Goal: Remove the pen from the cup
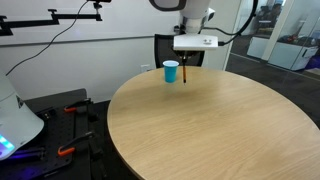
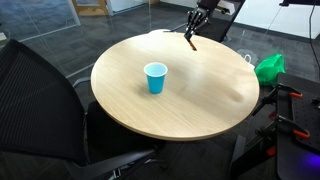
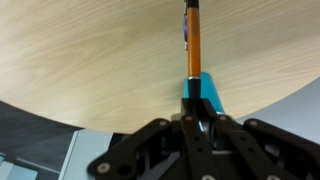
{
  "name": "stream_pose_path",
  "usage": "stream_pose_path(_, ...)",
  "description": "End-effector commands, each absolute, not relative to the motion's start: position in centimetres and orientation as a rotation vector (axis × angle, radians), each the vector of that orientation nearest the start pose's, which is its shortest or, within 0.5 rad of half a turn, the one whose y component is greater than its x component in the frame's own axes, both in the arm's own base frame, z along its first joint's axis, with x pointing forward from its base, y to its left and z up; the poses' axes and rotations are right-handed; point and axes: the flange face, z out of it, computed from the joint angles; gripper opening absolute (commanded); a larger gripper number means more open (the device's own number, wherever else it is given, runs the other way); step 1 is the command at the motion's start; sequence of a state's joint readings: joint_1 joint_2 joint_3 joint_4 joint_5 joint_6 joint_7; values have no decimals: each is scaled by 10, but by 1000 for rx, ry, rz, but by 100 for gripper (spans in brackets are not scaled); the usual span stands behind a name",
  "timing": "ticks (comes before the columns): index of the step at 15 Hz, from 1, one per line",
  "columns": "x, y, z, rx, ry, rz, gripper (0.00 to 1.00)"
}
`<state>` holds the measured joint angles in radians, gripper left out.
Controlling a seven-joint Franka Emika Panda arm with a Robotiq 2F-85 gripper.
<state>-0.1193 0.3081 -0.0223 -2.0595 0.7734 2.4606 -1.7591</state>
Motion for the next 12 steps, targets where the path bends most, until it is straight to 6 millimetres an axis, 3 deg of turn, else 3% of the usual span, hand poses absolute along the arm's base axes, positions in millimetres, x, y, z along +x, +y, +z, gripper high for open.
stream_pose_path(1,606,-88,256,-2567,-1332,-516,3)
stream_pose_path(6,619,-92,203,-2626,-1232,-301,3)
stream_pose_path(11,633,-96,166,-2675,-1140,-161,3)
stream_pose_path(12,634,-96,162,-2680,-1130,-146,36)
